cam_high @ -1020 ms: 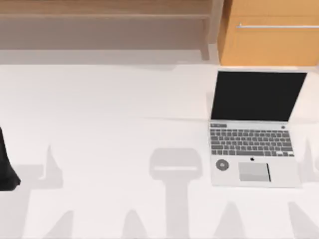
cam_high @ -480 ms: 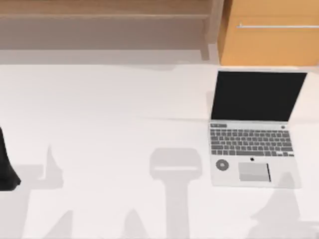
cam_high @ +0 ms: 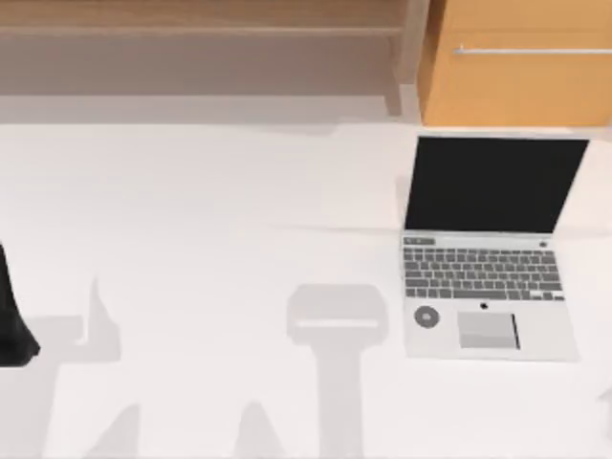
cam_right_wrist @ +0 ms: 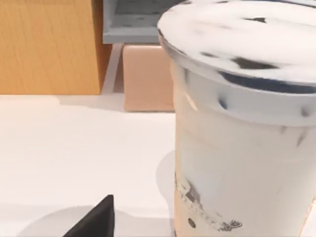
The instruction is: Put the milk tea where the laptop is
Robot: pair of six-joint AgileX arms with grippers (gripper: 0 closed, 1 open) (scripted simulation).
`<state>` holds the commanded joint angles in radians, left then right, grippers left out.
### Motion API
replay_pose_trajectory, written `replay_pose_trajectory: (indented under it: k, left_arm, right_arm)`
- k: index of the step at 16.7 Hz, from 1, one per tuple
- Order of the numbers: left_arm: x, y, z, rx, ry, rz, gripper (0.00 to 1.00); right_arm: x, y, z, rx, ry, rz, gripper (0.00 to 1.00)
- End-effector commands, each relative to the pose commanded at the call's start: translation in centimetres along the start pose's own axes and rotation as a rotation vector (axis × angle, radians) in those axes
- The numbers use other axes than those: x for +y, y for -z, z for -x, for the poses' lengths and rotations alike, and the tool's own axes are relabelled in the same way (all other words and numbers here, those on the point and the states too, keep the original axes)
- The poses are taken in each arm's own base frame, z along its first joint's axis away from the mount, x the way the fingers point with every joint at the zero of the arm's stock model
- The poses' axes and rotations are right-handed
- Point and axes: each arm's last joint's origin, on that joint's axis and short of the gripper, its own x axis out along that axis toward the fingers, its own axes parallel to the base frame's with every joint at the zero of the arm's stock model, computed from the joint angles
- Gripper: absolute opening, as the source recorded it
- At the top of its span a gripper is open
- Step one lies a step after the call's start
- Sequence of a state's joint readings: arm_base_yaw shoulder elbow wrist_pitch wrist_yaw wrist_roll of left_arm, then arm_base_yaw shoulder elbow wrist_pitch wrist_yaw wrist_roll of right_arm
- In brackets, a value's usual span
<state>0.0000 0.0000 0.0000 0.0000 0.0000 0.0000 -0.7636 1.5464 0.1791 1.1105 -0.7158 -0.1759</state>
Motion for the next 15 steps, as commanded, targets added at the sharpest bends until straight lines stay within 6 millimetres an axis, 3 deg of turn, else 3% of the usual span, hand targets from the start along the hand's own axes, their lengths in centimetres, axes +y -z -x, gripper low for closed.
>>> replay_pose_trajectory:
  k: [9,11,15]
  left_arm:
    - [0.0,0.0,0.0,0.0,0.0,0.0,1.0]
    - [0.0,0.0,0.0,0.0,0.0,0.0,1.0]
    - [0.0,0.0,0.0,0.0,0.0,0.0,1.0]
  right_arm:
    - [-0.8,0.8,0.0,0.0,-0.001,-0.004,1.0]
    - [-1.1,0.6,-1.0,-0.004,0.001,-0.001,1.0]
    - [-1.3,0.6,-5.0,-0.002,0.001,-0.002,1.0]
